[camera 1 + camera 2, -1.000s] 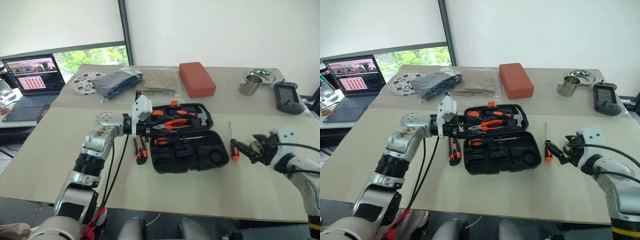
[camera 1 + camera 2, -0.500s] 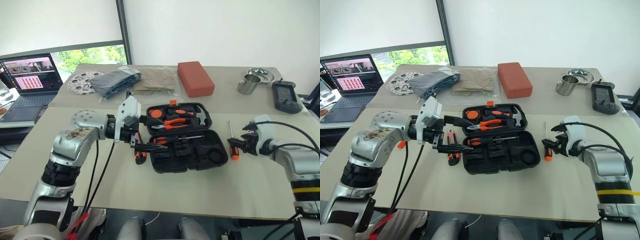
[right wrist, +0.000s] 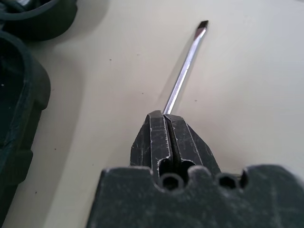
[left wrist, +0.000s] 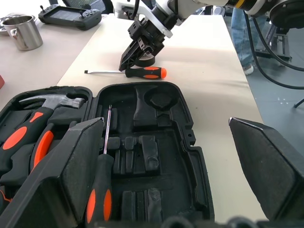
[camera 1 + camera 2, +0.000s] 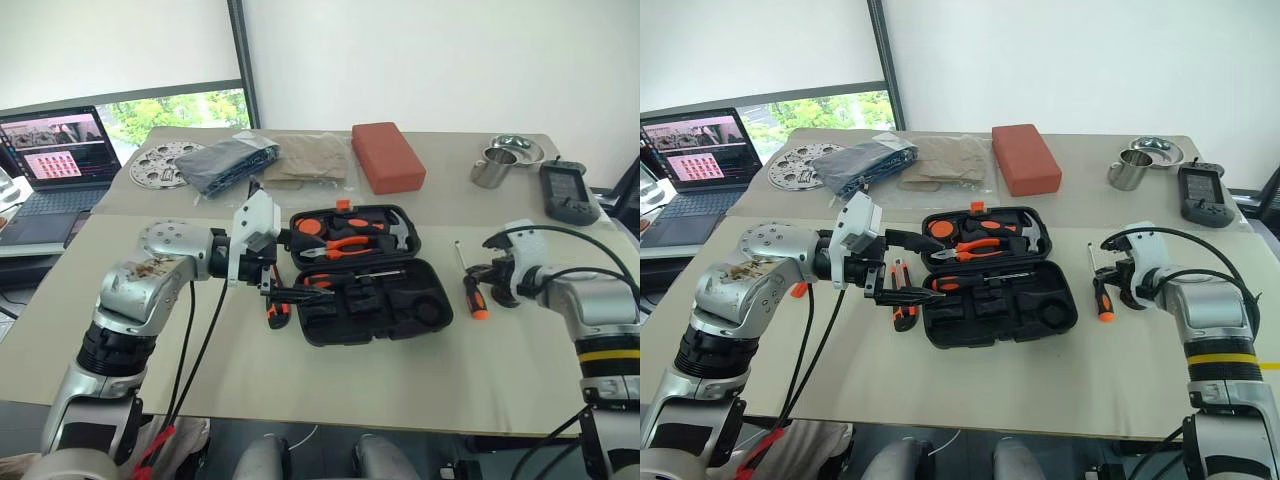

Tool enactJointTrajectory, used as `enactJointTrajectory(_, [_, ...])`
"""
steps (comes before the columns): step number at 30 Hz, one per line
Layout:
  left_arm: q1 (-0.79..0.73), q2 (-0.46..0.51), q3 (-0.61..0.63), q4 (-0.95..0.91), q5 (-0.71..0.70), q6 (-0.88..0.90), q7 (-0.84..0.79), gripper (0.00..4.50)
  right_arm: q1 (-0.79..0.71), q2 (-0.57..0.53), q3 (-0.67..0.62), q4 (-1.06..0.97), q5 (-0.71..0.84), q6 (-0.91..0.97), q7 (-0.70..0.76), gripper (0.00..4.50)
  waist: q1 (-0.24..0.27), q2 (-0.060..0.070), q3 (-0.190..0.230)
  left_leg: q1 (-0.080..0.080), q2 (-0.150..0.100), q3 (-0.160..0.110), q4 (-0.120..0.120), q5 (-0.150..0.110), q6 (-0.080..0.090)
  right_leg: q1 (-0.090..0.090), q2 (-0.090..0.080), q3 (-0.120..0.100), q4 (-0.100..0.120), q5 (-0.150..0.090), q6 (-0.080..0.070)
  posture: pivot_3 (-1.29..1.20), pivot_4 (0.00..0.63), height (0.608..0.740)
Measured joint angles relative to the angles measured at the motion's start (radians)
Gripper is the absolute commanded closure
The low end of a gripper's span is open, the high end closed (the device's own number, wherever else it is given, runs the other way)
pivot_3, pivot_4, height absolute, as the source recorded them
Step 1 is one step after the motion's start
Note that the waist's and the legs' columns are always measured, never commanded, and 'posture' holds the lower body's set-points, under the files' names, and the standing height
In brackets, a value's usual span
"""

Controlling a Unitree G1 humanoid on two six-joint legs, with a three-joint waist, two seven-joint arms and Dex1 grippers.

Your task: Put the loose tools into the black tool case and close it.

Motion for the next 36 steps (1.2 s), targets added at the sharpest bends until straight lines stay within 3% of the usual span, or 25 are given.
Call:
enactJointTrajectory(3, [0.000, 0.000, 0.000, 0.000, 0.000, -0.002, 0.001, 0.00, -0.002, -0.001, -0.002, -0.010, 0.005, 0.027, 0.008, 4.47, 0.001, 0.000, 0.000, 0.000, 0.000, 0.000, 0.000, 0.000, 0.000, 0.000, 0.000, 0.000, 0.000, 0.000, 0.000, 0.00, 0.150, 0.727])
enactJointTrajectory(11, [0.001, -0.002, -0.001, 0.000, 0.002, -0.027, 0.008, 0.00, 0.044, -0.075, -0.018, -0.251, 0.033, 0.157, 0.030, 1.99, 0.002, 0.004, 0.003, -0.001, 0.000, -0.001, -0.001, 0.000, 0.000, 0.000, 0.000, -0.001, -0.003, 0.000, 0.000, 0.00, 0.150, 0.727])
enactJointTrajectory(23, [0.007, -0.005, -0.015, 0.000, 0.000, -0.037, -0.004, 0.00, 0.132, -0.030, -0.020, -0.324, 0.025, 0.252, -0.047, 1.99, 0.001, 0.004, 0.003, -0.003, 0.000, -0.001, -0.002, 0.000, 0.000, 0.000, 0.000, -0.001, -0.005, 0.000, 0.000, 0.00, 0.150, 0.727])
enactJointTrajectory(29, [0.006, -0.003, -0.017, -0.015, -0.019, -0.037, -0.011, 0.00, 0.136, -0.018, -0.002, -0.292, 0.019, 0.238, -0.057, 3.60, 0.001, 0.004, 0.003, -0.003, 0.000, -0.001, -0.002, 0.000, 0.000, 0.000, 0.000, -0.001, -0.006, 0.000, 0.000, 0.00, 0.150, 0.727])
enactJointTrajectory(36, [0.011, 0.031, -0.015, -0.040, -0.047, -0.024, -0.025, 0.00, 0.109, -0.022, -0.019, -0.250, 0.015, 0.236, -0.078, 3.60, 0.002, 0.004, 0.003, -0.003, 0.000, -0.001, -0.002, 0.000, 0.000, 0.000, 0.000, -0.001, -0.006, 0.000, 0.000, 0.00, 0.150, 0.727])
